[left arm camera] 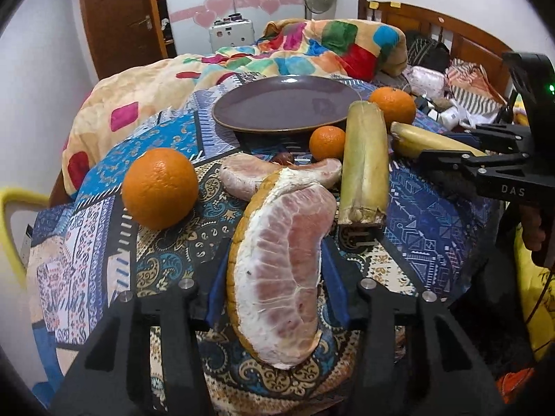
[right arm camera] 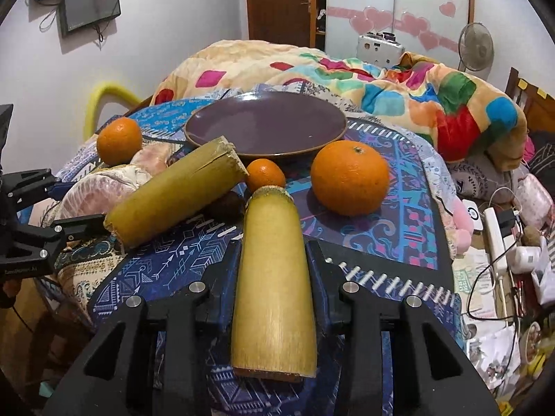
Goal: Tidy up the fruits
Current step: 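Grasp the peeled pomelo segment with the left gripper while the right lifts the tube, then set the tube on the purple plate with the right gripper while the left places the pomelo segment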
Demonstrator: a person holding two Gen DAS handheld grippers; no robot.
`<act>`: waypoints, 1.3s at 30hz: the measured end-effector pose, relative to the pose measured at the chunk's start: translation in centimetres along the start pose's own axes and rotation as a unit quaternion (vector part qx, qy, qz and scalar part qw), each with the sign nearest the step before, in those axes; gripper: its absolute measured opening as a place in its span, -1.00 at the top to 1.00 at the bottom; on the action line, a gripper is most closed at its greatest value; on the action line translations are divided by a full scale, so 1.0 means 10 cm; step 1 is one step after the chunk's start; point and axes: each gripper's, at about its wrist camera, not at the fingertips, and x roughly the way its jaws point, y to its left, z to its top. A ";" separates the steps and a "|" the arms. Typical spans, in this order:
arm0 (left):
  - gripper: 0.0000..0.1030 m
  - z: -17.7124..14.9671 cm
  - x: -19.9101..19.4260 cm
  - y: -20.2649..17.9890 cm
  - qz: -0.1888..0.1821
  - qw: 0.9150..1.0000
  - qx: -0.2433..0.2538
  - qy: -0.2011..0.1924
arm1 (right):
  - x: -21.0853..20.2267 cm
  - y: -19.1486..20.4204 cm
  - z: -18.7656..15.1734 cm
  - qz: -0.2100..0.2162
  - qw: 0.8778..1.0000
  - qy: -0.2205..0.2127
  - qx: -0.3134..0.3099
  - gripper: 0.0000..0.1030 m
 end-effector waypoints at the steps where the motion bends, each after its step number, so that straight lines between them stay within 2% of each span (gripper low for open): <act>1: 0.04 0.00 -0.03 0.02 0.003 1.000 -0.005 -0.005 | -0.03 -0.01 0.00 0.000 1.000 -0.003 0.000 0.34; 11: 0.05 0.13 -0.40 0.17 0.023 0.998 -0.035 -0.046 | -0.32 -0.06 0.10 -0.002 0.999 -0.043 0.007 0.34; 20: 0.05 0.47 -0.54 0.25 0.037 0.994 -0.053 -0.087 | -0.49 -0.03 0.37 -0.014 0.996 -0.090 -0.005 0.34; 31: 0.04 0.89 -0.46 0.29 0.037 0.992 -0.051 -0.114 | -0.46 -0.05 0.76 -0.031 0.990 -0.136 -0.017 0.34; 39: 0.04 1.17 -0.16 0.26 0.035 0.993 -0.046 -0.107 | -0.28 -0.12 0.97 -0.039 0.989 -0.144 -0.018 0.34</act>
